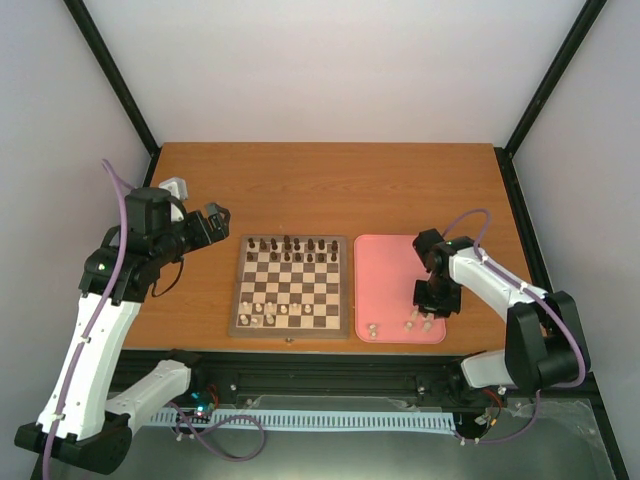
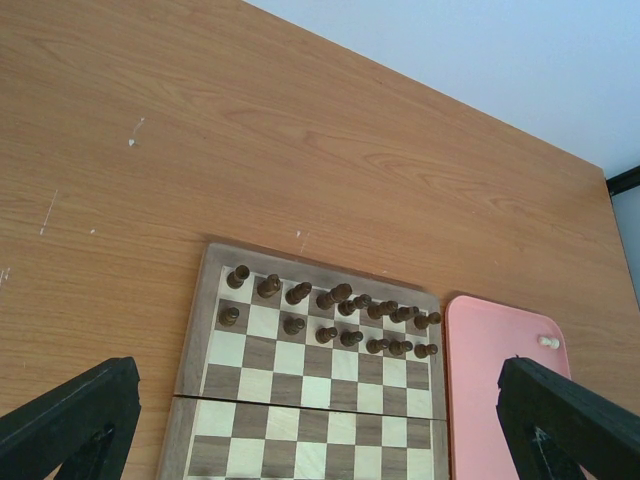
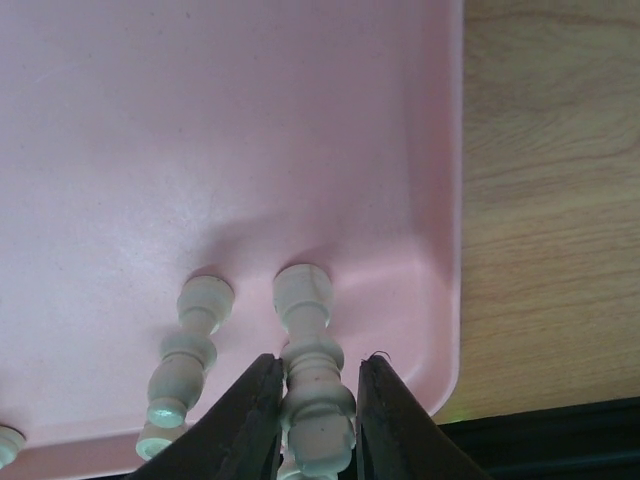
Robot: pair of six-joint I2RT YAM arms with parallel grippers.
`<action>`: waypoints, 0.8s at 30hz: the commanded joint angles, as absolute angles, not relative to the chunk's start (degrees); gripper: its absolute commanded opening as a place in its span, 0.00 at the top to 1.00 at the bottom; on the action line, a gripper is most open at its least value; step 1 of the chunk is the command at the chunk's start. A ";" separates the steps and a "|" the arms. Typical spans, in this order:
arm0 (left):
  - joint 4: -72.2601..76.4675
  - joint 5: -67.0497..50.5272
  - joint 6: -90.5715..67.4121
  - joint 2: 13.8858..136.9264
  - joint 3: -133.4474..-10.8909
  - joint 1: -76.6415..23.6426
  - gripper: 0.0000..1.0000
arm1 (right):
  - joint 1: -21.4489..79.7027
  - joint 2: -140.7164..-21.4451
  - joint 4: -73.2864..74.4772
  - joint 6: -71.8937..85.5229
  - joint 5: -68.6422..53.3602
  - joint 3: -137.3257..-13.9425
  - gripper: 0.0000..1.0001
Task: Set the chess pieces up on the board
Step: Pick up the chess piece from the storage box.
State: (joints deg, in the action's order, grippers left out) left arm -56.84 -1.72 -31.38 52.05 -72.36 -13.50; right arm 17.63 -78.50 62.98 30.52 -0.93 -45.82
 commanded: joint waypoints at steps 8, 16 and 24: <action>-55.64 -1.44 -31.56 52.58 -72.59 -13.12 0.00 | 16.96 -79.12 62.75 29.30 0.84 -47.73 0.94; -56.15 -1.65 -31.22 52.54 -73.91 -13.13 0.00 | 17.01 -77.22 68.95 27.35 3.86 -57.51 0.96; -57.96 -2.14 -31.03 52.08 -76.31 -13.12 0.00 | 25.99 -82.29 77.44 27.28 2.90 -72.66 0.97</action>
State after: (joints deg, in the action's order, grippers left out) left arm -57.10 -1.76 -31.35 52.62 -73.25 -13.50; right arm 19.94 -79.05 71.75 27.38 3.01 -66.17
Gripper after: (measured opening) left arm 0.997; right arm 0.149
